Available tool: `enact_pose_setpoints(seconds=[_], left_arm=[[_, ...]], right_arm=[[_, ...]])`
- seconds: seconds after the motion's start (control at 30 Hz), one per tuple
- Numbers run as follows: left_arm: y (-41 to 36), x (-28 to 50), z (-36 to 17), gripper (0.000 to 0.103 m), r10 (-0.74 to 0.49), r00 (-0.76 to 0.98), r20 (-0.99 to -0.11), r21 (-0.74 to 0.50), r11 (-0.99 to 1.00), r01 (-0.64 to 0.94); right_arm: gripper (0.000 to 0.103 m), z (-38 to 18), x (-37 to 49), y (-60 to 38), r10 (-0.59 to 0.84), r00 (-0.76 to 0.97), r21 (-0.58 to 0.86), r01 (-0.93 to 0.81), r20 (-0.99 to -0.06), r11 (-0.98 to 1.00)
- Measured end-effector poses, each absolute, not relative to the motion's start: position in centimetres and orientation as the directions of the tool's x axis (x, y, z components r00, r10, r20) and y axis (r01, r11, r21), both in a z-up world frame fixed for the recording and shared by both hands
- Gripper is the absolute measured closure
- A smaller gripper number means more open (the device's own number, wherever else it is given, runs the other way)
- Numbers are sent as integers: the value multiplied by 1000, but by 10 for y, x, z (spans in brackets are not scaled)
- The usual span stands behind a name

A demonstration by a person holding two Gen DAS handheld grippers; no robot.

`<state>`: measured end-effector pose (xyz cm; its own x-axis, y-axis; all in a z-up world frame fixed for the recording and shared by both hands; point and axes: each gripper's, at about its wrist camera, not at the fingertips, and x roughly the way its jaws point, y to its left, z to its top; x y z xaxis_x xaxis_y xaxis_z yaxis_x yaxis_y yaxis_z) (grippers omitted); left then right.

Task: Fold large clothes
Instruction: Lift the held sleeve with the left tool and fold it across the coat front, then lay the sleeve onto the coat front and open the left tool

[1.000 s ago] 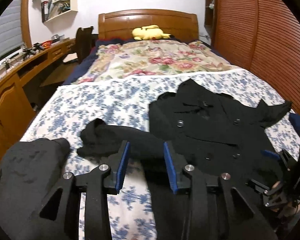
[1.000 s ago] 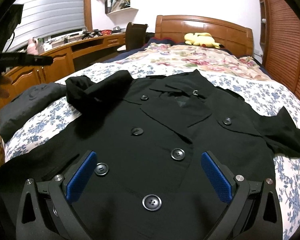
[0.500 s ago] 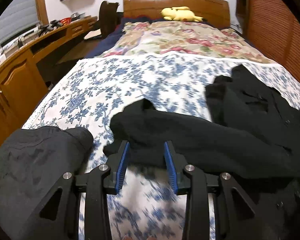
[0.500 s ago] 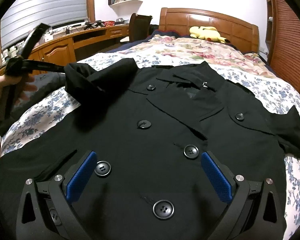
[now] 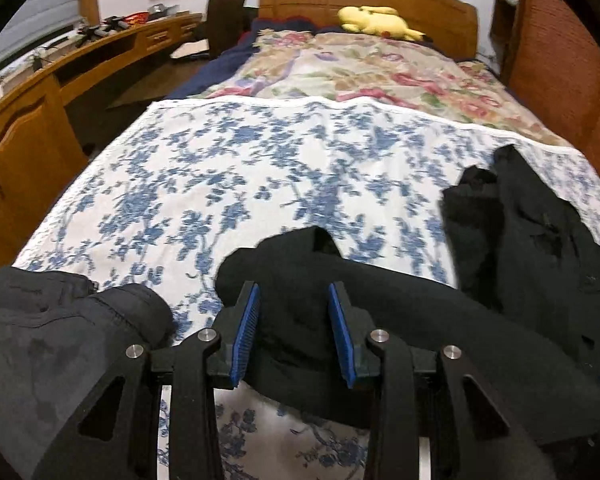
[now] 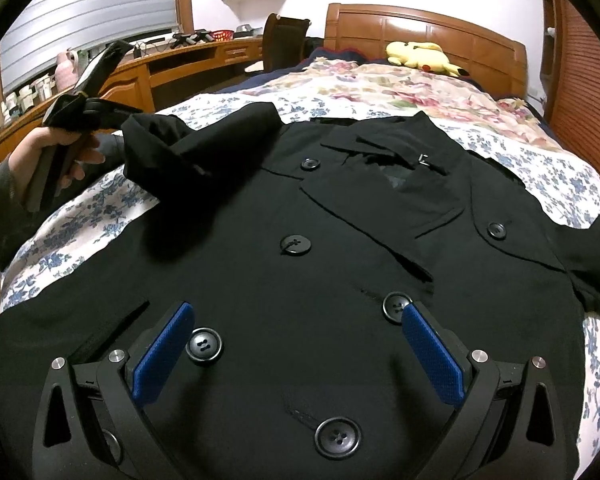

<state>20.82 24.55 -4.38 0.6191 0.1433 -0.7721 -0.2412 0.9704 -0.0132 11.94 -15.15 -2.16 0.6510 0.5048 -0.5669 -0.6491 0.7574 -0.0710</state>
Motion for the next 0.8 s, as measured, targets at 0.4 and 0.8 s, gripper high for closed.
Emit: enact_pose_setpoints(seconds=[0.4, 0.8], left_arm=[[241, 211, -41, 98, 165, 638, -752, 36, 977, -211], [141, 176, 64, 101, 151, 761, -631, 126, 988, -92]], right_arm=[[0, -19, 117, -155, 510, 651, -72, -653, -562, 754], [0, 3, 99, -188, 522, 692, -61, -629, -500, 775]])
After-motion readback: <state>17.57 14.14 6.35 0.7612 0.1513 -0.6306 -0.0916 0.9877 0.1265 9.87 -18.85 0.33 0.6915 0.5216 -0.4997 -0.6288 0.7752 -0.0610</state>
